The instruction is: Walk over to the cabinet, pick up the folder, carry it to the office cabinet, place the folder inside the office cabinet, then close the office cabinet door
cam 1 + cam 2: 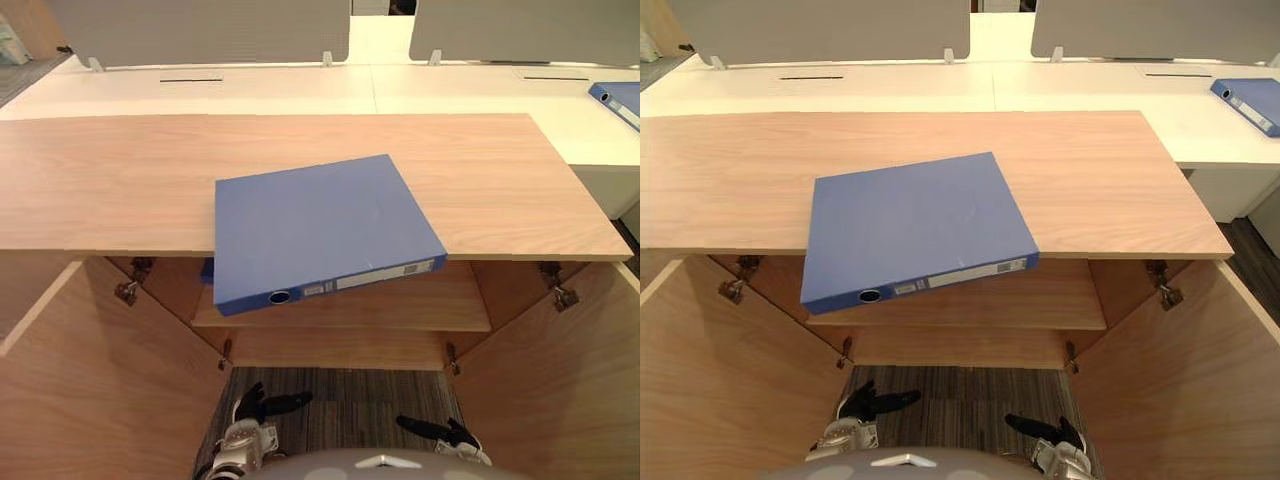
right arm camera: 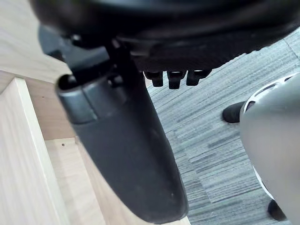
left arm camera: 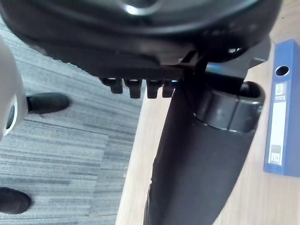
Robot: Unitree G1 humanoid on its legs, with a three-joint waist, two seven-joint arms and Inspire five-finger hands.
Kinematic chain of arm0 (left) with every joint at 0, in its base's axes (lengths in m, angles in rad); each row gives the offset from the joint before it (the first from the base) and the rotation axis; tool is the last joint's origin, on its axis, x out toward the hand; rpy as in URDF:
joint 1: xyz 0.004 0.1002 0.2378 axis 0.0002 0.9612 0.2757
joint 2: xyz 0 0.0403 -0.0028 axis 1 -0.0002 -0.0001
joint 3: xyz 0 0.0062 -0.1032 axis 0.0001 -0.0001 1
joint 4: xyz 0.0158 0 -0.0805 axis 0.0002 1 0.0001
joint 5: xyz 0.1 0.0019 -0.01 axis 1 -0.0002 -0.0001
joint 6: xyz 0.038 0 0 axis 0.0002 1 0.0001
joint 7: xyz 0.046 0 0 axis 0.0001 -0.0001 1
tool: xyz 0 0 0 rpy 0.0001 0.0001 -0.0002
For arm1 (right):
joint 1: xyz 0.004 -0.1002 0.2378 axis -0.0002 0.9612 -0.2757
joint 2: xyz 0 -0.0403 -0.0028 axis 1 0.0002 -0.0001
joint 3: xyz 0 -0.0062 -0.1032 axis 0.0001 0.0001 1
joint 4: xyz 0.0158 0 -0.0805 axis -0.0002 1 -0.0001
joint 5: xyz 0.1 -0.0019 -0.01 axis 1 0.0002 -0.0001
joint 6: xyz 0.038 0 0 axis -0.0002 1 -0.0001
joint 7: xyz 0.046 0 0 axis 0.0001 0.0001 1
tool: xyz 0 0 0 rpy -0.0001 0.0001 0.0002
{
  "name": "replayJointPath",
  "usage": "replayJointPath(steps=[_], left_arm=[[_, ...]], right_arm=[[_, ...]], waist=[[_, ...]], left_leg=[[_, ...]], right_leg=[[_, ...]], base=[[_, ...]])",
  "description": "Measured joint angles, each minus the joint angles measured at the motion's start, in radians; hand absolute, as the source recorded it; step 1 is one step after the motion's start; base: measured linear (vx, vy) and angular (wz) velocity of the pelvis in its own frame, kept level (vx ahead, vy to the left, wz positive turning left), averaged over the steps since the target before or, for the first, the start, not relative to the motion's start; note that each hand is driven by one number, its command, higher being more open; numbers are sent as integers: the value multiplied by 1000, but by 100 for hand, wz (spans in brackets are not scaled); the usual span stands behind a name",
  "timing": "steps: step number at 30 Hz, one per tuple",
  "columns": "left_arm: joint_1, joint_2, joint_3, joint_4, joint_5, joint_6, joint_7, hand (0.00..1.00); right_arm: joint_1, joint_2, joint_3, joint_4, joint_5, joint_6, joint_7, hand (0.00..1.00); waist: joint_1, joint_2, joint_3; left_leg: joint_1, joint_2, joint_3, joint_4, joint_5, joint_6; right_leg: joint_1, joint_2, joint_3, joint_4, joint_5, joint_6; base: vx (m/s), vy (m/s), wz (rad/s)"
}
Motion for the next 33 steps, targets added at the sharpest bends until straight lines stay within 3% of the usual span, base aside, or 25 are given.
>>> replayJointPath(steps=[8, 11, 17, 33], left_arm=[[229, 15, -124, -489, -44, -31, 43, 100], [265, 25, -135, -613, -43, -44, 44, 100], [330, 61, -144, -856, -22, -68, 51, 100], [370, 183, -170, -1159, 134, -134, 112, 100]], right_arm=[[22, -8, 46, -18, 2, -23, -14, 100], [33, -8, 51, -31, 2, -23, -13, 100], [45, -6, 89, -61, 3, -26, -12, 100], [33, -39, 127, -12, -18, -25, -11, 100]], waist=[[6, -1, 15], [26, 3, 16], [29, 3, 18], [46, 14, 7]], left_leg=[[-5, -30, -47, -25, 25, 23], [5, -40, -49, -46, 38, 27], [18, -51, -65, -47, 40, 29], [44, -50, -100, -47, 43, 30]], right_leg=[[4, -21, 4, 0, 5, 2], [4, -29, 6, 1, 8, 7], [22, -38, 3, 2, 5, 12], [74, -29, -12, -24, 1, 13]], base=[[-49, 30, 18], [-79, 63, 4], [-68, 18, 5], [-11, -14, 5]])
